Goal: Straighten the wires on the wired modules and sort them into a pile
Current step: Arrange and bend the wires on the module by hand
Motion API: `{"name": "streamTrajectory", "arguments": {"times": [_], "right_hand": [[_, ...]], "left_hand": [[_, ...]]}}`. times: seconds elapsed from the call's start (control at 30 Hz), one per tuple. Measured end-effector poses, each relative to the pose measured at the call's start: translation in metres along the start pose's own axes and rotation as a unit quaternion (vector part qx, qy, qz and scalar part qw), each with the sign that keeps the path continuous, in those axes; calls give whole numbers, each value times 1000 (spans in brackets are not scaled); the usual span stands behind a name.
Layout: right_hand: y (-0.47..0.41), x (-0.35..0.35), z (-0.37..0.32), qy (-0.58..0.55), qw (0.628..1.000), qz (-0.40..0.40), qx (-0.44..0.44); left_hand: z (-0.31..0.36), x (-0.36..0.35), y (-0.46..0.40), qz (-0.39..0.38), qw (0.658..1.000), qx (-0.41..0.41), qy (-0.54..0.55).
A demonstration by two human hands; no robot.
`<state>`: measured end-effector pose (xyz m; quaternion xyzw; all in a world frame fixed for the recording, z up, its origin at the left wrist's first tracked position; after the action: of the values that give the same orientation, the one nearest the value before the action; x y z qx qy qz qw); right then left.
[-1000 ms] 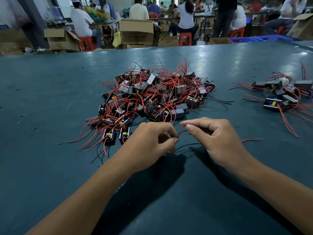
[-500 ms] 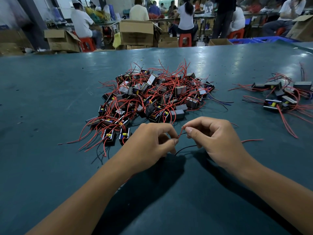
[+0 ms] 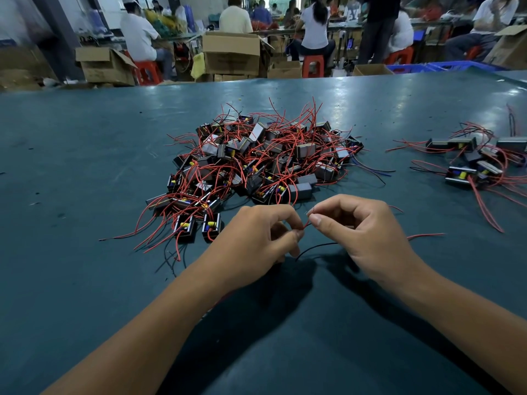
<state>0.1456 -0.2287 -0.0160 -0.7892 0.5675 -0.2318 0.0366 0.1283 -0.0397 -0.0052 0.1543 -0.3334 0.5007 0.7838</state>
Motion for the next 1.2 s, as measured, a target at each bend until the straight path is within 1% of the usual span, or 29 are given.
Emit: {"name": "streamTrajectory", "arguments": {"times": [0.17,0.37,0.43,0.53,0.6,0.67,0.9,0.97,1.03,1.1,1.13,1.2], "right_hand": [[-1,-1,0,-26,1000,5,-4],[-3,-1,2,-24,1000,-9,-9],[-3,0,1,-25,1000,-17,-5],[-1,0,0,-18,999,-38,1],[0,-1,-2,0,999,-48,11],[2,-2,-4,21,998,-55,25],[3,-1,-5,49,996,-69,42],[4,-1,-7,63,994,-68,58],[5,-1,-10,94,990,-66,86],[5,-1,-13,116,985,-71,110],[6,-1,-14,121,983,-73,116],[5,0,-15,124,982,-75,119]], "left_hand": [[1,-1,0,1,1000,1,-1],[6,-1,1,-4,1000,-18,-2],[8,2,1,25,999,-28,11],[12,7,1,93,994,-55,12],[17,9,3,116,991,-69,-8],[21,8,3,121,988,-82,-48],[23,10,3,99,984,-94,-118],[21,9,3,79,992,-69,-73],[18,8,2,53,998,-21,36],[14,7,1,43,987,29,150],[13,6,1,41,980,50,190],[12,5,0,34,968,76,236]]}}
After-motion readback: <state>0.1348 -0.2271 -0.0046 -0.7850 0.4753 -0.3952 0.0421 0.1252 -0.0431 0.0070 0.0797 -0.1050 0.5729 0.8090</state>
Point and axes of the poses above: each hand's wrist, its own y-axis away from the middle knuckle, its own x-axis out of the back of the hand, z = x × y, the point moved 2 cm from there along -y, towards the middle knuckle, and after that the axes turned 8 degrees about -z, right-handed, at the moved point
